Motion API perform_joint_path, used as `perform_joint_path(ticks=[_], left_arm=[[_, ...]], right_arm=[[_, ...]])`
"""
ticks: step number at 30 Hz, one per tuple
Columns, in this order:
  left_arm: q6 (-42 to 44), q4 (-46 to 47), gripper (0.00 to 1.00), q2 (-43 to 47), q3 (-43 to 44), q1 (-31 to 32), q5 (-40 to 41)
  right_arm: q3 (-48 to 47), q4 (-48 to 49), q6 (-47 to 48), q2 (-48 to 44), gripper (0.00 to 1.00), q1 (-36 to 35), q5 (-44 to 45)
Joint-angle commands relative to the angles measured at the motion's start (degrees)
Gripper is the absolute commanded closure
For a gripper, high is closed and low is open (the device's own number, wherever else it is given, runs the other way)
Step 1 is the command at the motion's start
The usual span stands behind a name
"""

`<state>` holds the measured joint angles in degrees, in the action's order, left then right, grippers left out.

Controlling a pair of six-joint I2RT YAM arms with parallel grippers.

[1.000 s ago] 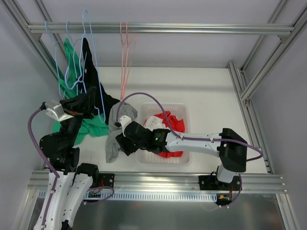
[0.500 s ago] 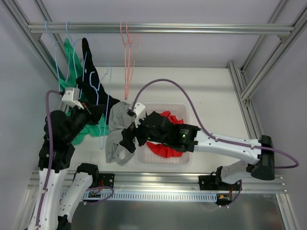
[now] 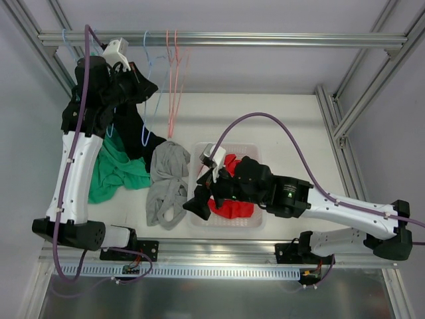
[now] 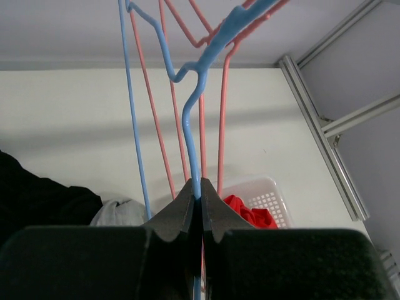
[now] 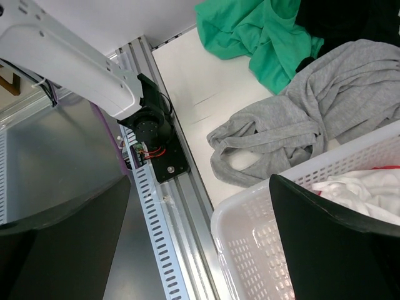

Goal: Remove the tank top from the hanger

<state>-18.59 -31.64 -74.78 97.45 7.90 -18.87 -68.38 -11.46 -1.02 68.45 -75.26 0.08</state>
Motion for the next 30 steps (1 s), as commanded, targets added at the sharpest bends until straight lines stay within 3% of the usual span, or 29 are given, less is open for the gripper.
perform_joint_path(ticks=[1, 10, 20, 27, 28, 30], left_arm=[[1.3, -0.3, 1.0, -3.7, 7.0, 0.7, -0.9], [1.4, -0.3, 1.0, -14.8, 16.3, 1.2, -1.3], [1.7, -0.1, 1.0, -10.8, 3.9, 2.9, 1.1], [4.3, -0.4, 0.97, -9.4, 6.0, 2.9, -1.5], [4.5, -0.6, 0.93, -8.7, 6.3, 2.9, -0.8], [4.7, -0.7, 0.66, -7.1, 5.4, 2.8, 1.5]], right_arm=[[1.5, 0.8, 2.5, -3.6, 0.0, -0.1, 2.1], [1.1, 0.9, 2.9, 0.8, 0.01, 1.2, 0.5], [-8.1, -4.3, 8.2, 12.9, 0.0, 1.3, 2.7], [-12.7, -5.3, 13.3, 20.8, 0.01, 1.8, 1.8], [-13.4, -5.4, 14.3, 21.5, 0.01, 2.0, 1.9], [-14.6, -5.8, 15.9, 23.9, 0.01, 2.5, 0.9]])
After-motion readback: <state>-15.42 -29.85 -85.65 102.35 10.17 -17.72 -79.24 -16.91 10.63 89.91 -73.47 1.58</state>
